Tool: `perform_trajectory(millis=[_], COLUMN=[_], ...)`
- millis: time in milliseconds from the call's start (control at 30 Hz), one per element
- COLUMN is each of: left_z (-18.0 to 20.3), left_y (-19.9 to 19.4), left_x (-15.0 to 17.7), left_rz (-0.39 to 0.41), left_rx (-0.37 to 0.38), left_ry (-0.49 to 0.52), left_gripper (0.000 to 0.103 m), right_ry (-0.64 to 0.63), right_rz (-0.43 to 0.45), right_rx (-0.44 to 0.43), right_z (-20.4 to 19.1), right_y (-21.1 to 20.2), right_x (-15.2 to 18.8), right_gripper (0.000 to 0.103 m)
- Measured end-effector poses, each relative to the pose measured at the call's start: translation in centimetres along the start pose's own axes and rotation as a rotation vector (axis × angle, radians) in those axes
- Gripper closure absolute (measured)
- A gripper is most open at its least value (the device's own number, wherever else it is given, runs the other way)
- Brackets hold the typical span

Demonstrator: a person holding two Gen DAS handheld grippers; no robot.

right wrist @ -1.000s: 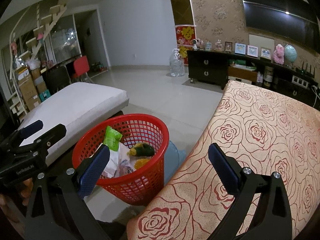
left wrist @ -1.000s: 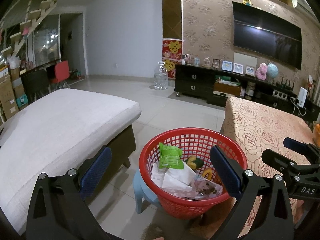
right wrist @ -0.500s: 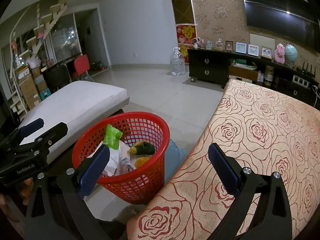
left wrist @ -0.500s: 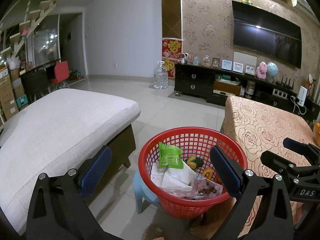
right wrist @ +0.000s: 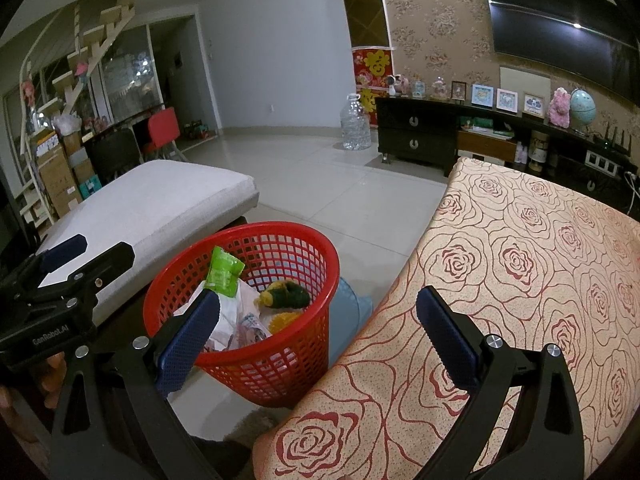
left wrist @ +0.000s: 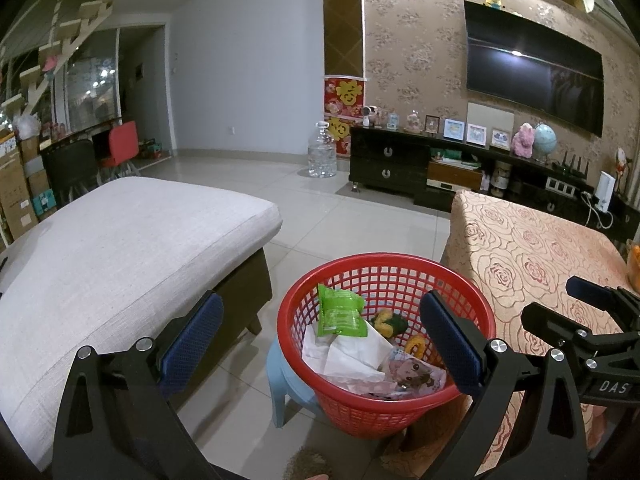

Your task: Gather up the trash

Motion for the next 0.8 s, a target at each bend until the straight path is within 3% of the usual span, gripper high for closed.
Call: perform_trajectory(millis=[800], left_z=[-0.01], left_y=[0.52], left_x=[0.22], left_rz=[-0.016], left_rx=[-0.033], left_ry=[0.014], left_gripper=[0.008], right_ry=[0.000], right_rz=[-0.002], right_rx=[-0.001], right_z=[-0.01], right_y=[0.00], right_x=[0.00], right_gripper=[0.007])
Point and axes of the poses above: each gripper's, at about its wrist camera, not at the fingertips, and y roughly the way its jaws point, z to its right, x to its underside, the point moved 1 cm from there along y, roughly the way its jaws point, and after that the axes turned 5 degrees about -x, right-handed, at the moved point
